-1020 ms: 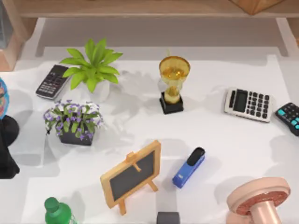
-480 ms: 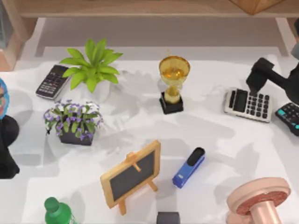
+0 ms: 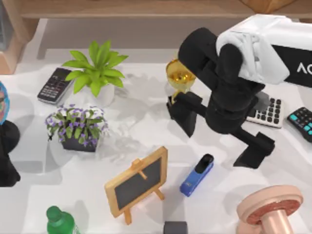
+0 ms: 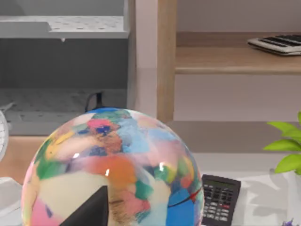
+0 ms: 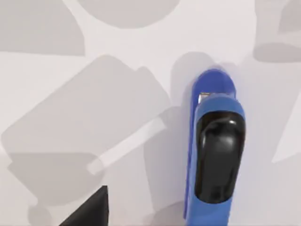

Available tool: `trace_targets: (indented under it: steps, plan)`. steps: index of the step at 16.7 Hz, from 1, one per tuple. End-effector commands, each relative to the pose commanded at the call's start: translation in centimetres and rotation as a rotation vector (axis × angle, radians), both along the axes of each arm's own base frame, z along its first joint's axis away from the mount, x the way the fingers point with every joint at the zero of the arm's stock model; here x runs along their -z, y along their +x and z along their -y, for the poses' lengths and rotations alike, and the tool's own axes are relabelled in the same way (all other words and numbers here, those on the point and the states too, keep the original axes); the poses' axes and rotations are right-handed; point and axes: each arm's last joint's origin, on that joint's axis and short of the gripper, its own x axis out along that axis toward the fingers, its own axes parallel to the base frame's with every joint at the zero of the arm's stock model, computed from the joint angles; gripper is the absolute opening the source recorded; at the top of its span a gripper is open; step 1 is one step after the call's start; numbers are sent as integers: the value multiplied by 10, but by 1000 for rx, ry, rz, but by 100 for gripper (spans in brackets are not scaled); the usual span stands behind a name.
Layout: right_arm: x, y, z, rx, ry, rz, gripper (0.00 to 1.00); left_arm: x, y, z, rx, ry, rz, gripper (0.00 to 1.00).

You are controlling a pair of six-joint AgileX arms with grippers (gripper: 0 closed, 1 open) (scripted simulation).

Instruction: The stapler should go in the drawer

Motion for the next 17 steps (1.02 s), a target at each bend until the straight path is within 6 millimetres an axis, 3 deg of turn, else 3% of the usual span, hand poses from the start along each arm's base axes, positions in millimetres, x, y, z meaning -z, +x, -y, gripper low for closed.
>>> trace_targets:
  steps: [3, 10, 17]
  plan:
    - [5, -10, -23, 5, -31, -36, 100, 0, 0, 0, 0, 0, 0, 100]
    - [6, -10, -24, 6, -31, -37, 100, 0, 0, 0, 0, 0, 0, 100]
    - [67, -9, -26, 5, -29, -33, 100, 0, 0, 0, 0, 0, 0, 100]
